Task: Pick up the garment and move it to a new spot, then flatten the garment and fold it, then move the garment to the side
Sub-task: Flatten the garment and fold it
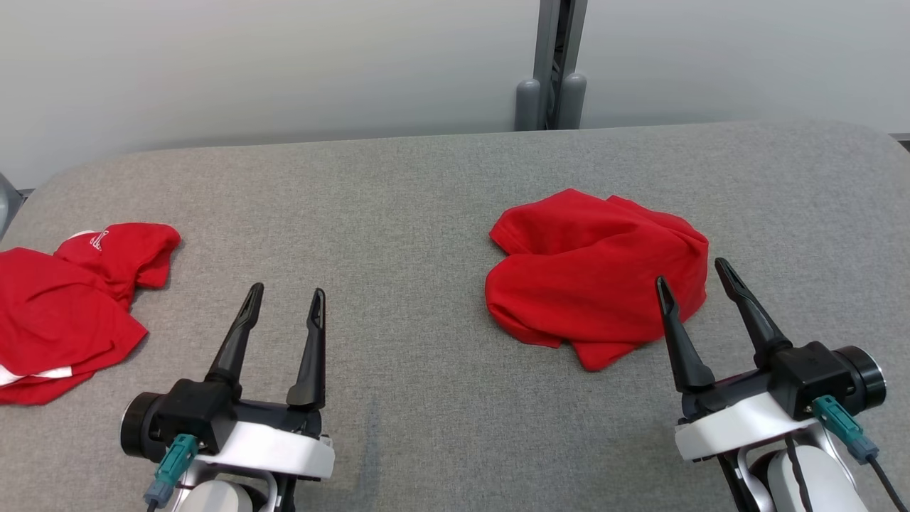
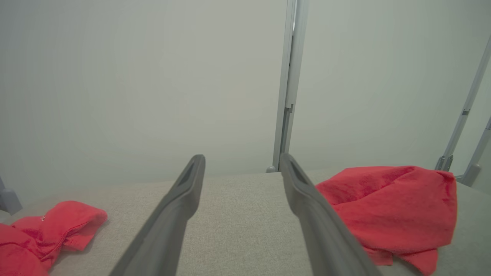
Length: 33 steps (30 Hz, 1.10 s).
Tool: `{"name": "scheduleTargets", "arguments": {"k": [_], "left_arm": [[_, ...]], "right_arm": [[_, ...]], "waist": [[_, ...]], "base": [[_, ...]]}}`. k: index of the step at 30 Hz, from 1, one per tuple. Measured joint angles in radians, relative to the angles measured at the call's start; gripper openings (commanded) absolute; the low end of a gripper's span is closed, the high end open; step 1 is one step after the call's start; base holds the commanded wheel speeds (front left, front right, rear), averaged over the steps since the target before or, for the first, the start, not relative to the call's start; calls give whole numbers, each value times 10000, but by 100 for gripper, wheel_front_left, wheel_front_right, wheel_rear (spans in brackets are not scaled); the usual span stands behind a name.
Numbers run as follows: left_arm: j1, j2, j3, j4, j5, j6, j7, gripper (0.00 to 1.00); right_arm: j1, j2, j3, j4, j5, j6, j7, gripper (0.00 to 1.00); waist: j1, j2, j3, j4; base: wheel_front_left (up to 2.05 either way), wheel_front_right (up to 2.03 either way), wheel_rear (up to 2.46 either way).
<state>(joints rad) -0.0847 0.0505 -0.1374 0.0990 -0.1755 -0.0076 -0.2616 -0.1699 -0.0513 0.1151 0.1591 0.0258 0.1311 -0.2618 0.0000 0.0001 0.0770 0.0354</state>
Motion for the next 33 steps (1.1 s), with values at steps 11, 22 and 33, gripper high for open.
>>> {"name": "scheduleTargets", "arguments": {"k": [11,22,33], "left_arm": [[-28,-15,-337,4,-205,59,0,100],[-360,-19,-886,73,-454,228,0,100],[-366,-17,-943,136,-489,332,0,100]], "right_arm": [[-1,8,405,132,-119,0,0,100],[-521,29,1214,602,-368,0,0,100],[-570,27,1137,711,-194,0,0,100]], "waist": [[0,0,283,202],[0,0,769,1027],[0,0,849,1081]], "base": [[0,0,0],[0,0,0],[0,0,0]]}}
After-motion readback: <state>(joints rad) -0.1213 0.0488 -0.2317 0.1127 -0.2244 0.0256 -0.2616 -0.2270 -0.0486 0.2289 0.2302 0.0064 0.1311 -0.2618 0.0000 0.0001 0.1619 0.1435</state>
